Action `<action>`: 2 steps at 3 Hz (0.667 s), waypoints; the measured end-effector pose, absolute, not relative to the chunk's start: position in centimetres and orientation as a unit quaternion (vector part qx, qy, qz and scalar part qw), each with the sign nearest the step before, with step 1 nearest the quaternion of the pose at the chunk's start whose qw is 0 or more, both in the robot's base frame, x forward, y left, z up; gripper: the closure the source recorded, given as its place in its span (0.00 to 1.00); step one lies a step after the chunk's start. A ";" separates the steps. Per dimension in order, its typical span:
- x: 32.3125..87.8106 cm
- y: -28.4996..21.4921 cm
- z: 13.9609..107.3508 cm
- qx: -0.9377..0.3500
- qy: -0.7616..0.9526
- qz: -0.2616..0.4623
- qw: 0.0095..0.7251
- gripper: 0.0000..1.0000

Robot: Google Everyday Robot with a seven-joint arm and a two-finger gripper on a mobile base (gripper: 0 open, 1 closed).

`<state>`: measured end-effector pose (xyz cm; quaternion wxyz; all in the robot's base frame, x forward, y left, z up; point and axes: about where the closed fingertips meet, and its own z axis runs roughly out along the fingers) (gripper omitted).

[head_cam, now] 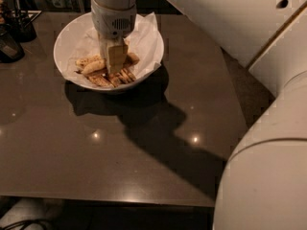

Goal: Pick banana from white bowl

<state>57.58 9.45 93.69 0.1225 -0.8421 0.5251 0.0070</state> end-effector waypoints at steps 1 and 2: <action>55.4 9.9 95.1 -0.838 0.534 0.002 0.117 1.00; 51.8 10.8 97.1 -0.828 0.548 0.001 0.122 1.00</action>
Offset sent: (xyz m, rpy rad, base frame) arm -0.1105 0.0146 0.0583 -0.0331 0.0252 -0.1036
